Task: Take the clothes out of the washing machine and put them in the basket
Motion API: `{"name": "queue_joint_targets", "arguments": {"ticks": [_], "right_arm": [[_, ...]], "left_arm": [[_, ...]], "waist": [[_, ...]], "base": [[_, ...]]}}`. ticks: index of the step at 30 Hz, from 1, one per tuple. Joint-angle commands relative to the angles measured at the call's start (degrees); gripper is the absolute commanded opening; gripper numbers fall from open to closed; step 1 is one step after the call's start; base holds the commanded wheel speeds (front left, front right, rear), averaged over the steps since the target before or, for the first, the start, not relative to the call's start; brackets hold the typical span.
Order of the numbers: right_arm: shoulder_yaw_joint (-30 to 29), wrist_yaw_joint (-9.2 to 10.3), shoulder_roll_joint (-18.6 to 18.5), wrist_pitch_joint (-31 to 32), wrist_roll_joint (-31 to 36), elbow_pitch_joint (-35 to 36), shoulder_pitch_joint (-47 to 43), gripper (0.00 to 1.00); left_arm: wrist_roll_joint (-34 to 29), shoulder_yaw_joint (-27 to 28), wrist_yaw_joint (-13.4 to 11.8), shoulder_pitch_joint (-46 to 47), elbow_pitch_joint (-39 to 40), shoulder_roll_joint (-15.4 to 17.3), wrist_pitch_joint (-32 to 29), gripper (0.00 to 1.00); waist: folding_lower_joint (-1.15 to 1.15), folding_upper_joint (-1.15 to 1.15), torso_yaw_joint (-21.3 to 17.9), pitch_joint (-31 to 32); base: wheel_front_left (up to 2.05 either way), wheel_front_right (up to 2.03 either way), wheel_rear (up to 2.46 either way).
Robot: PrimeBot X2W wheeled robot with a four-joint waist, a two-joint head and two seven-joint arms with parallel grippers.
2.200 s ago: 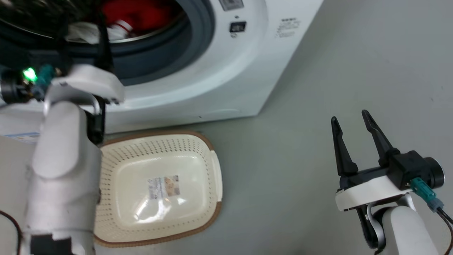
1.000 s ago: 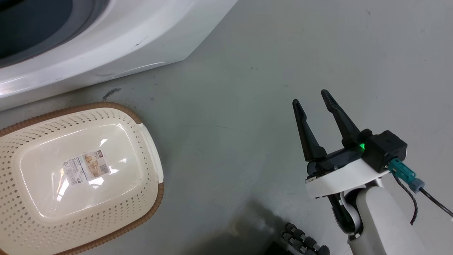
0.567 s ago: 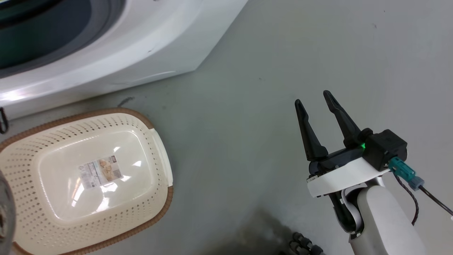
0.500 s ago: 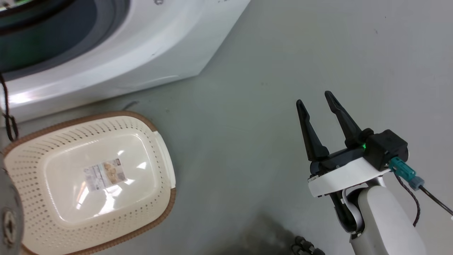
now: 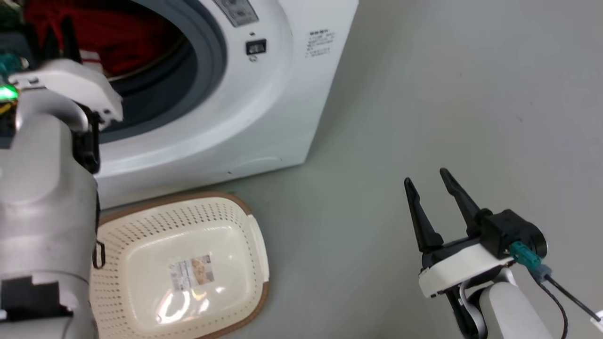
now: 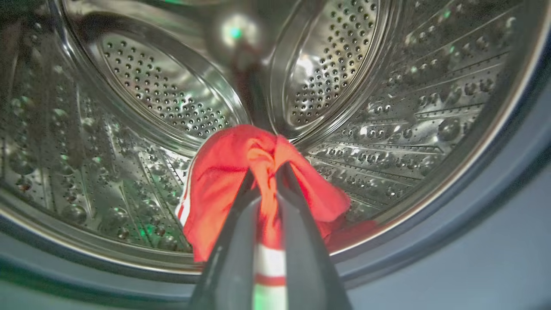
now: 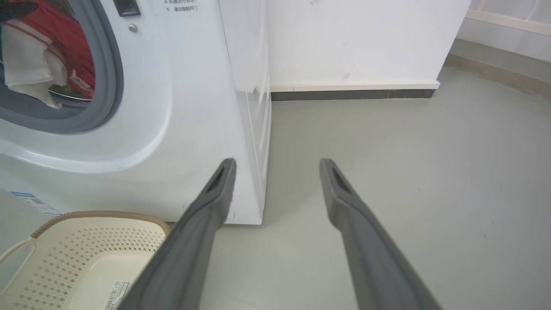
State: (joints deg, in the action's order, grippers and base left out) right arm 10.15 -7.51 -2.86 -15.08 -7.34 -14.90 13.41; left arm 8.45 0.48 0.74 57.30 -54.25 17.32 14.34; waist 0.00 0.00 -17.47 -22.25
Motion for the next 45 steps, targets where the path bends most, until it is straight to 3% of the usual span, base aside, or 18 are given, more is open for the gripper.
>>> {"name": "queue_joint_targets", "arguments": {"ticks": [1, 5, 22, 33, 39, 45], "right_arm": [[-0.08, 0.04, -0.02, -0.12, 0.46, -0.09, -0.68, 1.0], [-0.45, 0.04, -0.02, -0.12, 1.03, -0.82, -2.18, 1.0], [-2.88, 0.04, -0.01, 2.54, 2.52, 0.22, -7.56, 1.0], [-3.97, 0.04, -0.01, 4.25, 3.46, 2.12, -10.15, 1.0], [-4.04, 0.04, -0.02, 4.82, 3.98, 3.59, -9.76, 1.0], [-3.93, 0.04, -0.01, 5.27, 3.97, 4.78, -8.09, 1.0]], "left_arm": [[0.22, 0.22, -0.12, -1.16, 0.68, -0.01, 0.39, 0.0], [1.86, 1.49, 0.15, -6.82, 5.92, -1.59, 0.89, 0.0], [2.21, 3.28, 0.29, -33.36, 42.59, -9.26, 0.86, 0.0], [2.4, 0.6, -3.05, -53.09, 63.63, -12.28, -3.44, 0.0], [4.05, -1.85, -3.73, -61.42, 61.91, -13.32, -6.31, 0.0], [8.09, -3.8, -1.95, -61.03, 48.63, -13.75, -5.59, 0.0]], "waist": [[0.0, 0.0, 2.33, 3.13], [0.0, 0.0, 3.69, 6.13], [0.0, 0.0, 9.12, 15.03], [0.0, 0.0, 12.51, 16.84], [0.0, 0.0, 14.02, 15.07], [0.0, 0.0, 14.93, 10.59]], "base": [[0.0, 0.0, 0.0], [0.0, 0.0, 0.0], [0.0, 0.0, 0.0], [0.0, 0.0, 0.0], [0.0, 0.0, 0.0], [0.0, 0.0, 0.0]]}}
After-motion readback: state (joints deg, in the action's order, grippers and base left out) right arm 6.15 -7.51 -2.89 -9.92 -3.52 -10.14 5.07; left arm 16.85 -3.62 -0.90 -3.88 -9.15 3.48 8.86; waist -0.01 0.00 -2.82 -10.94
